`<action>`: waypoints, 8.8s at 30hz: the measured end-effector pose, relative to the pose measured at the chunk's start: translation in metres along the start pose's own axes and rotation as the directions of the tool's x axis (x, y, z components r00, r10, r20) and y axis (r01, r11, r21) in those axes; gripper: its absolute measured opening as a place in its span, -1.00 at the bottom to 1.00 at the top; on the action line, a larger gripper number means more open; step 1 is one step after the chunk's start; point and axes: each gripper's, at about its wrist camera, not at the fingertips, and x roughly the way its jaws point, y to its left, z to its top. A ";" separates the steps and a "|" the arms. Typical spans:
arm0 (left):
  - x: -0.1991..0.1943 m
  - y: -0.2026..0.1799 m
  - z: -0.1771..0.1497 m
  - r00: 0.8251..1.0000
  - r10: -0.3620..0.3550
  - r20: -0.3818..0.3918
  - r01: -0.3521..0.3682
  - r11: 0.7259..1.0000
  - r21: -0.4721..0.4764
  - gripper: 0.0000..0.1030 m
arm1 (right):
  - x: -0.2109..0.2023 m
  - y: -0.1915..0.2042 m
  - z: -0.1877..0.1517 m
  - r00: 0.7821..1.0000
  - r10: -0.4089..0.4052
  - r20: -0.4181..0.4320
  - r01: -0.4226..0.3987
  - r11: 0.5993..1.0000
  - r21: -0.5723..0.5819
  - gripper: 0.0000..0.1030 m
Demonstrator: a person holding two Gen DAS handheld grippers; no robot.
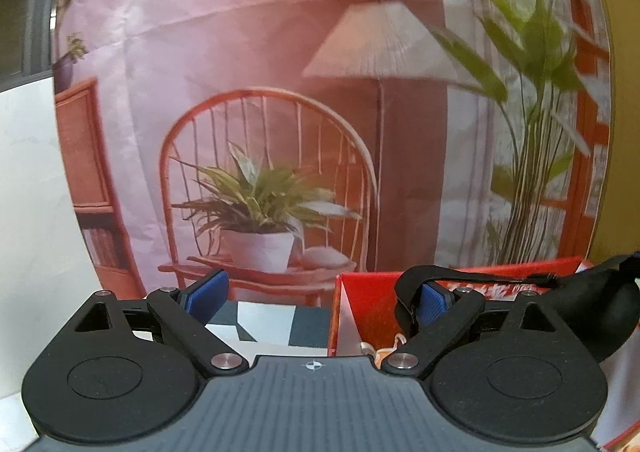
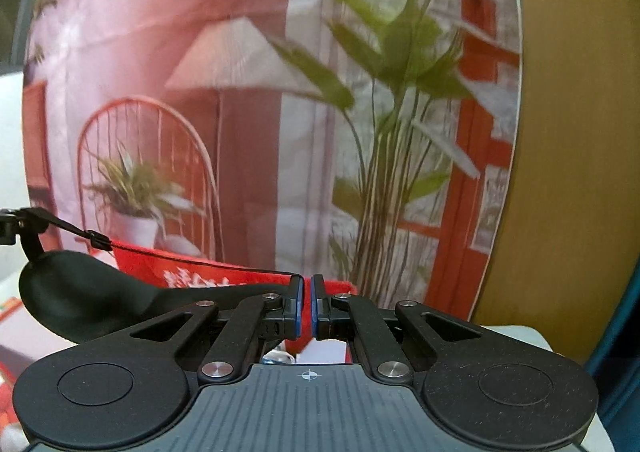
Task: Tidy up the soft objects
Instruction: 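Carry the eye mask with both tools over the red box, then lower the eye mask into the red box and open both tools, then move both tools back toward the grey knit towel, then grasp the grey knit towel ends with both tools, then carry the towel with both tools into the red box and open both, then move both tools back to the green tasseled pouch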
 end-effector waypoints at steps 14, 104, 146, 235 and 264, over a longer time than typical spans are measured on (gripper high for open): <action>0.042 -0.009 -0.017 0.973 -0.101 -0.208 0.126 0.985 0.114 0.89 | 0.038 0.006 -0.010 0.972 0.072 -0.222 -0.079 0.997 -0.022 -0.70; -0.103 0.037 -0.204 0.853 -0.230 -0.468 0.211 0.973 -0.093 1.00 | -0.119 0.034 -0.182 0.927 0.123 -0.355 -0.096 0.991 0.093 0.99; -0.125 0.032 -0.200 0.844 -0.285 -0.454 0.287 0.956 -0.066 0.28 | -0.136 0.032 -0.181 0.909 0.205 -0.364 -0.156 0.975 0.160 0.46; -0.033 -0.008 -0.047 0.867 -0.431 -0.252 0.448 0.894 0.011 0.37 | -0.032 0.012 -0.037 0.973 0.120 -0.195 -0.117 0.993 0.028 0.11; -0.131 0.020 -0.122 0.870 -0.430 -0.241 0.413 0.903 -0.119 0.98 | -0.127 0.047 -0.106 0.960 0.251 -0.127 -0.238 0.966 0.104 0.98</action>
